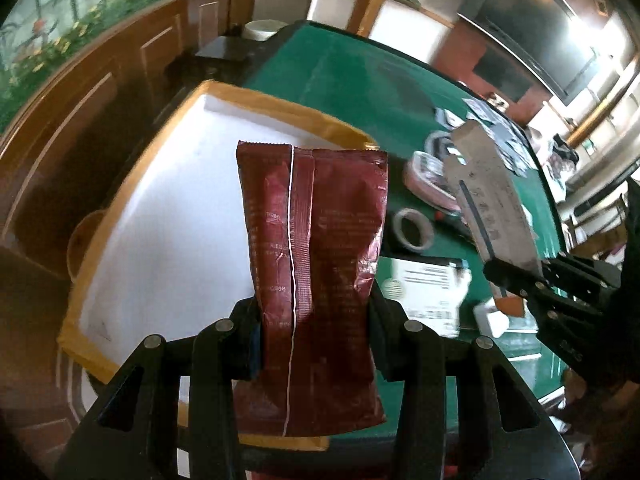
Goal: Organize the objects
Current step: 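Carry the red bag and white-blue box with both tools over the cardboard box, then lower both items into the cardboard box and open both tools, then grasp the green-white medicine box with the left tool, then lift the medicine box with the left tool while the right tool grasps the white charger, then carry the medicine box and white charger with both tools over the cardboard box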
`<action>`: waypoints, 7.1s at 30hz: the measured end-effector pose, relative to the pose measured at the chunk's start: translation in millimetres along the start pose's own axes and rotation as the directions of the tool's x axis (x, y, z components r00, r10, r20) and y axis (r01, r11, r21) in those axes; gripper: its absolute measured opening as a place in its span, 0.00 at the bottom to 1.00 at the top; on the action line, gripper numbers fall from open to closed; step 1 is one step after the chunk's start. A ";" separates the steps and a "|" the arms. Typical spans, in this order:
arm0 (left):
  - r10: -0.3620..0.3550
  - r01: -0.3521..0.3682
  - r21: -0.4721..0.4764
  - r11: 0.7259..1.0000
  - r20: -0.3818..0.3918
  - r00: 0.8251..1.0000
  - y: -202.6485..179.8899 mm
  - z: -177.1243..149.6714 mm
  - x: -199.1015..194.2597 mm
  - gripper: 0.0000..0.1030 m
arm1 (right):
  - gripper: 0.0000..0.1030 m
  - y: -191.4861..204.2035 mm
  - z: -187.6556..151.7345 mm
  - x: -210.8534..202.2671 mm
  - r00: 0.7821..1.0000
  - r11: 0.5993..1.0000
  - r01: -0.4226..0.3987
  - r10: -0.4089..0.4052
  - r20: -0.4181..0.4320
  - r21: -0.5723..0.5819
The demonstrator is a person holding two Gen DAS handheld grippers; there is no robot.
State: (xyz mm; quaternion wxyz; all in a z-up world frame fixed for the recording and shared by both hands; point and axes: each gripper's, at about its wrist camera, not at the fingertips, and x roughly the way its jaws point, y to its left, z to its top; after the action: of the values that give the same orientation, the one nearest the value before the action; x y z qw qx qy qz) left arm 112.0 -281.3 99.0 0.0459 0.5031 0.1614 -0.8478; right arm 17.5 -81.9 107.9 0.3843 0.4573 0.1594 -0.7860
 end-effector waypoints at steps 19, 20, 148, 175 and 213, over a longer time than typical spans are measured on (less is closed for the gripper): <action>-0.036 0.033 -0.023 0.999 -0.136 0.990 52.0 -11.7 44.2 0.40 | 0.07 45.9 53.5 94.6 0.993 0.954 -0.099 0.112 -0.030 0.282; -0.042 0.042 -0.004 0.999 -0.140 0.989 48.0 -11.8 46.3 0.40 | 0.07 42.5 55.8 101.2 0.995 0.947 -0.083 0.098 -0.035 0.311; 0.024 0.096 0.447 0.889 -0.254 0.967 -144.6 -60.8 113.7 0.72 | 0.51 -88.1 -116.4 27.9 0.986 0.945 0.130 -0.091 -0.143 0.301; -0.049 0.116 0.322 0.940 -0.209 0.977 -146.7 -41.5 98.7 0.71 | 0.38 -91.5 -108.7 17.2 0.990 0.952 0.122 -0.096 -0.105 0.281; 0.003 0.011 0.228 0.974 -0.061 0.998 -102.0 -6.6 48.3 0.71 | 0.38 -62.2 -65.1 10.5 0.998 0.969 0.059 -0.055 -0.021 0.241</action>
State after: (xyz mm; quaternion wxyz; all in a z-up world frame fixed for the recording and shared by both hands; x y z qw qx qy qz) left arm 69.4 -178.8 77.4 -0.0191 0.5304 0.0652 -0.8450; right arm 6.7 -6.8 58.2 0.3018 0.5015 0.0782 -0.8070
